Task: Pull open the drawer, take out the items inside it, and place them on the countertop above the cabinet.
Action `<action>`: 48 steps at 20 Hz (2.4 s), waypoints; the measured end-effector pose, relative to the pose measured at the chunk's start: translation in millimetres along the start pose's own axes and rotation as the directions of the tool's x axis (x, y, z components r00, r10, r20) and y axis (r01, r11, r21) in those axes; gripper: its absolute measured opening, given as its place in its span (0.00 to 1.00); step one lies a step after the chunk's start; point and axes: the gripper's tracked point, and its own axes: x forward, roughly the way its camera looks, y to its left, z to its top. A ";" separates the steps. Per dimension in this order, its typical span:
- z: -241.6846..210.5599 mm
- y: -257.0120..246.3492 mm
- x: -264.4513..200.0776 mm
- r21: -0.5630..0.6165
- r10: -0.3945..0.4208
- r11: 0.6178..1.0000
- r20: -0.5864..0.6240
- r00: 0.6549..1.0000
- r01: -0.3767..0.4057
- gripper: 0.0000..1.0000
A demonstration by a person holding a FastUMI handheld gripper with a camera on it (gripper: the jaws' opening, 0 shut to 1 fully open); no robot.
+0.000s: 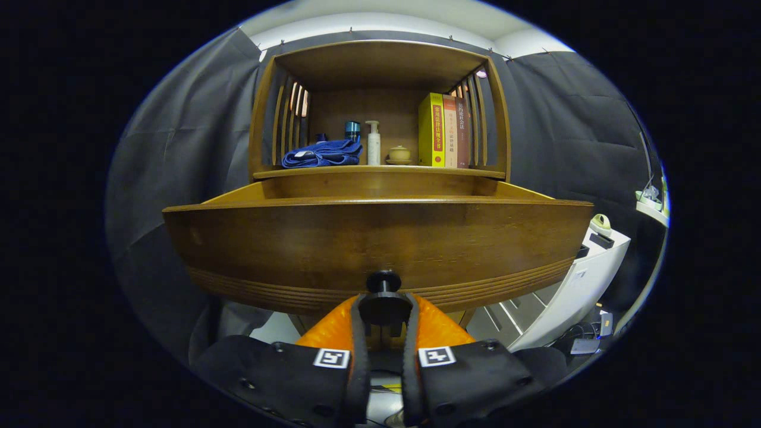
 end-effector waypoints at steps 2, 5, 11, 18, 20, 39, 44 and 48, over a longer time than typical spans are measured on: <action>1.8 -3.4 -1.9 0.006 -0.014 1.000 -0.024 1.000 0.014 0.44; 29.3 -8.2 -11.5 0.003 -0.029 1.000 0.001 1.000 0.029 0.62; 79.8 -12.6 -21.0 0.077 -0.003 0.997 0.008 1.000 0.003 0.84; 146.6 -16.4 -2.6 0.103 0.018 0.994 0.004 1.000 -0.018 0.98; 159.6 -20.5 9.4 0.095 0.019 0.995 -0.016 1.000 -0.017 0.98; 136.3 18.5 170.1 0.056 0.137 0.990 -0.604 0.785 -0.130 0.99; 98.4 4.6 193.8 0.056 0.090 0.996 -0.725 0.682 -0.071 0.99; 81.9 4.7 202.9 0.082 0.100 0.995 -0.772 0.628 -0.056 0.99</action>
